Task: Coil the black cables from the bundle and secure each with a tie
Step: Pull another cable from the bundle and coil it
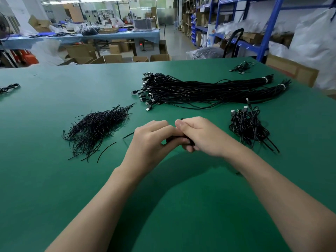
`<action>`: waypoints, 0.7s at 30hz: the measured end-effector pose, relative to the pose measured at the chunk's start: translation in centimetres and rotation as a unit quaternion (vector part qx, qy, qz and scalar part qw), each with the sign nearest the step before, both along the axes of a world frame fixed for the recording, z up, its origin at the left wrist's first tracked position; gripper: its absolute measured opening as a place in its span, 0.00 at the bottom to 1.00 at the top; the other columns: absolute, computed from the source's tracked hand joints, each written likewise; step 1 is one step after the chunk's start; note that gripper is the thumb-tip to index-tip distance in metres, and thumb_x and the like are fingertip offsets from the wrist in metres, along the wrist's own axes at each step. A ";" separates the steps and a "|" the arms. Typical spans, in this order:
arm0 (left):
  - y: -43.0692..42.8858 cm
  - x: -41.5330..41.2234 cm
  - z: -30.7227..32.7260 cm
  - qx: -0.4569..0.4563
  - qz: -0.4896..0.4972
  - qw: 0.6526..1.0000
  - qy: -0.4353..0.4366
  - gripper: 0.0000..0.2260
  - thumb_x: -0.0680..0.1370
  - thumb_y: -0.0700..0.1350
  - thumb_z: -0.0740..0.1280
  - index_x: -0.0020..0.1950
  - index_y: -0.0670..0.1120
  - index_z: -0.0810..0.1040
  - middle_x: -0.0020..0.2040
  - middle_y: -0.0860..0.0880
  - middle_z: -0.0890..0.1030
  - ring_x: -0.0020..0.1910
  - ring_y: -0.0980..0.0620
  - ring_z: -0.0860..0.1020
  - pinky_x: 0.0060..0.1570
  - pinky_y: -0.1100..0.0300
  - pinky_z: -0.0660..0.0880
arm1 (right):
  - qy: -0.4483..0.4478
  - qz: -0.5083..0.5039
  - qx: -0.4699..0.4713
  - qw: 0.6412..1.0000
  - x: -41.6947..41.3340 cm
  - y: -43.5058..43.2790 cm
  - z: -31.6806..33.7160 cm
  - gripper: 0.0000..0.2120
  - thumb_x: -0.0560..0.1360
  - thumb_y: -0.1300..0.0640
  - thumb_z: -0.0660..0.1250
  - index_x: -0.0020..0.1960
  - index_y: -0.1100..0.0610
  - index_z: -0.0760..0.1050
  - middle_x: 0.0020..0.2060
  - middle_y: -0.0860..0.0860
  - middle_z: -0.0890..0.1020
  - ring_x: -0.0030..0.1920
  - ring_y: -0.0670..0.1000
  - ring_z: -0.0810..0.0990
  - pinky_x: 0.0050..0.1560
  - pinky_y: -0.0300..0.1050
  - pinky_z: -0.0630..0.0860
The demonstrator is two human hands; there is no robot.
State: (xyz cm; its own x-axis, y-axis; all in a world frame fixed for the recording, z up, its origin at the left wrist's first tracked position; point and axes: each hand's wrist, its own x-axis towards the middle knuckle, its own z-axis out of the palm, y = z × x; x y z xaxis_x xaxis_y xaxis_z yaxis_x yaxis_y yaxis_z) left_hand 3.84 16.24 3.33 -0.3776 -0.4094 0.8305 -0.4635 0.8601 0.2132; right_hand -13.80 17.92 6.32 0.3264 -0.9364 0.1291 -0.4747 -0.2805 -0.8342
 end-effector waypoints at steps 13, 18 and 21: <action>-0.1 -0.1 0.5 0.096 -0.039 0.990 0.093 0.05 0.78 0.42 0.72 0.48 0.43 0.87 0.40 0.50 0.83 0.38 0.58 0.78 0.41 0.70 0.68 | -0.219 0.183 0.225 0.931 -2.5 1.5 -0.6 0.21 0.84 0.46 0.56 0.38 0.55 0.76 0.24 0.47 0.59 0.27 0.48 0.57 0.30 0.44 0.51; 0.5 -2.0 -1.0 0.182 -0.034 0.978 0.097 0.08 0.82 0.40 0.66 0.53 0.46 0.85 0.37 0.50 0.81 0.36 0.57 0.76 0.40 0.65 0.71 | -0.449 0.190 0.173 0.856 -1.3 1.7 0.8 0.15 0.84 0.52 0.53 0.45 0.56 0.73 0.28 0.46 0.67 0.27 0.45 0.64 0.30 0.37 0.64; 1.0 -2.8 -1.5 0.236 -0.045 0.969 0.052 0.14 0.83 0.38 0.64 0.43 0.56 0.77 0.35 0.53 0.78 0.34 0.58 0.74 0.39 0.66 0.69 | -0.529 0.090 0.115 0.836 0.0 1.0 1.3 0.14 0.85 0.52 0.52 0.48 0.58 0.71 0.30 0.48 0.75 0.29 0.46 0.73 0.31 0.37 0.71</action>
